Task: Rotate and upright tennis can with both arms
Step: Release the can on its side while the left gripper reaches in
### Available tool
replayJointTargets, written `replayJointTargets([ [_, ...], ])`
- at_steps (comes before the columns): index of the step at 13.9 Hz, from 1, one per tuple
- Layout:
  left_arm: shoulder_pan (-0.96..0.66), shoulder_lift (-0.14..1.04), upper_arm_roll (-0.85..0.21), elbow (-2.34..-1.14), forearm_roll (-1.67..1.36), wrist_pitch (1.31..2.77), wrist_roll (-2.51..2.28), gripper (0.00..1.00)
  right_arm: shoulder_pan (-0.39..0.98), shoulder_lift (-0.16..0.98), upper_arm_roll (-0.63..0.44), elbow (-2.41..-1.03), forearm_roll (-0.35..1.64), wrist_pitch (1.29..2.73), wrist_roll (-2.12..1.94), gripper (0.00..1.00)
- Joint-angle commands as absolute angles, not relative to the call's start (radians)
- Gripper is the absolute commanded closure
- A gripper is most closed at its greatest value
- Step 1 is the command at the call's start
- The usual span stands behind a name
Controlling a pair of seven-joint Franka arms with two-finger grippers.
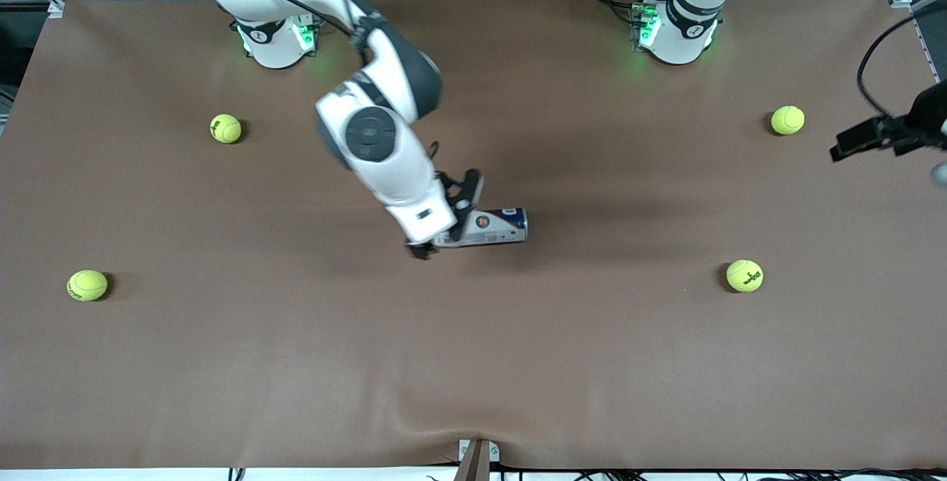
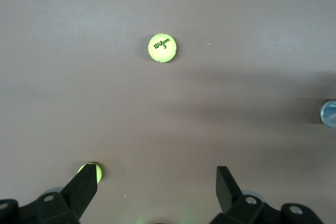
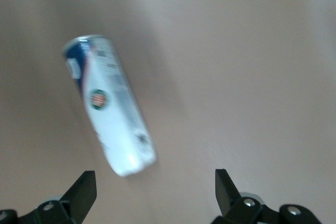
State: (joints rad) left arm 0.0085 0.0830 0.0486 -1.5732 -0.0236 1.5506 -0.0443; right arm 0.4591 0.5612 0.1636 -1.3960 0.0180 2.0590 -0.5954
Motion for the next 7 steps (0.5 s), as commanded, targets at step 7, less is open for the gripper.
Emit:
replayJointTargets([
  [7, 0.014, 0.206, 0.048, -1.528, -0.025, 1.549, -0.018, 0.0, 0.163, 0.339, 0.071, -1.434, 0.023, 1.869, -0.31, 0.0],
])
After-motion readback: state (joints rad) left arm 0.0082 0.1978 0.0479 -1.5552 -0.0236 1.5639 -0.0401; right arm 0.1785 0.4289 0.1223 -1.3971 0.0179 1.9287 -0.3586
